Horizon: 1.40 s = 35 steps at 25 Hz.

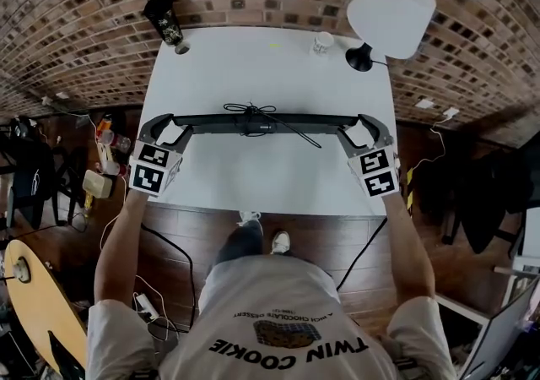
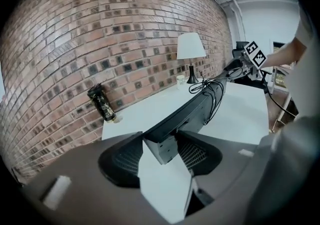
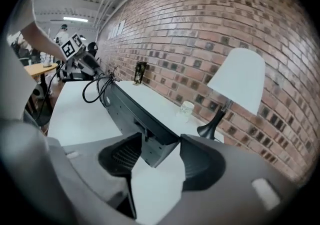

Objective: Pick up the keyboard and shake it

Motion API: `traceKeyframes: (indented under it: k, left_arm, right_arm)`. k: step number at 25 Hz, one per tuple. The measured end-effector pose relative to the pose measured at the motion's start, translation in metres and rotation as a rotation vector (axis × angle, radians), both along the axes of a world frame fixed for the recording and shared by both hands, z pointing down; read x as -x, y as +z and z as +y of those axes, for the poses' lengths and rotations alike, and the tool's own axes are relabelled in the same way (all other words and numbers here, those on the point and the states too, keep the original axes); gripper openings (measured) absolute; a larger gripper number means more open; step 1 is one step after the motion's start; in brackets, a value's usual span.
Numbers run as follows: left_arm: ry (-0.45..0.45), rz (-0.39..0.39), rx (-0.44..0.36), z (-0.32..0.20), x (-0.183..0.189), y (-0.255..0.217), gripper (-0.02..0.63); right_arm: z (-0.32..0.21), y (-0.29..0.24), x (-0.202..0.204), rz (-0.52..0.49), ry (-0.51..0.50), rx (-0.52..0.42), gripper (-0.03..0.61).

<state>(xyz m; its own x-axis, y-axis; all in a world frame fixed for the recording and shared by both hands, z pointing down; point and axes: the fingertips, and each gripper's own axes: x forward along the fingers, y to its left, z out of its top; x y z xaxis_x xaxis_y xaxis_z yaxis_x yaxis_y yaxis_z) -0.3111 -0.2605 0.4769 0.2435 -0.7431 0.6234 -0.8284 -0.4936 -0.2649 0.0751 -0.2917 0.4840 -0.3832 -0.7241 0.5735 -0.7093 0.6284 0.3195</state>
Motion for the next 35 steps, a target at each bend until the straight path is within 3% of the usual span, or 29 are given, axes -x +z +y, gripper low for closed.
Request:
traceKeyframes:
  k: [7, 15, 17, 19, 24, 35]
  left_arm:
    - [0.059, -0.202, -0.009, 0.025, -0.003, 0.007, 0.224]
    - [0.08, -0.331, 0.0, 0.05, -0.007, 0.017, 0.216]
    - [0.088, -0.374, 0.005, 0.057, -0.008, 0.022, 0.213]
    - [0.094, -0.407, 0.013, 0.063, -0.009, 0.028, 0.212]
    - [0.119, -0.456, 0.049, 0.081, -0.014, 0.047, 0.2]
    - [0.074, -0.541, 0.061, 0.097, -0.019, 0.075, 0.199]
  right_arm:
    - [0.021, 0.007, -0.002, 0.273, -0.143, -0.097, 0.216]
    - [0.048, 0.019, -0.007, 0.493, -0.241, -0.199, 0.179]
    - [0.054, 0.024, -0.011, 0.566, -0.256, -0.244, 0.127]
    - [0.06, 0.029, -0.013, 0.618, -0.269, -0.272, 0.121]
    - [0.076, 0.048, -0.017, 0.713, -0.298, -0.298, 0.107]
    - [0.087, 0.078, -0.02, 0.815, -0.334, -0.312, 0.103]
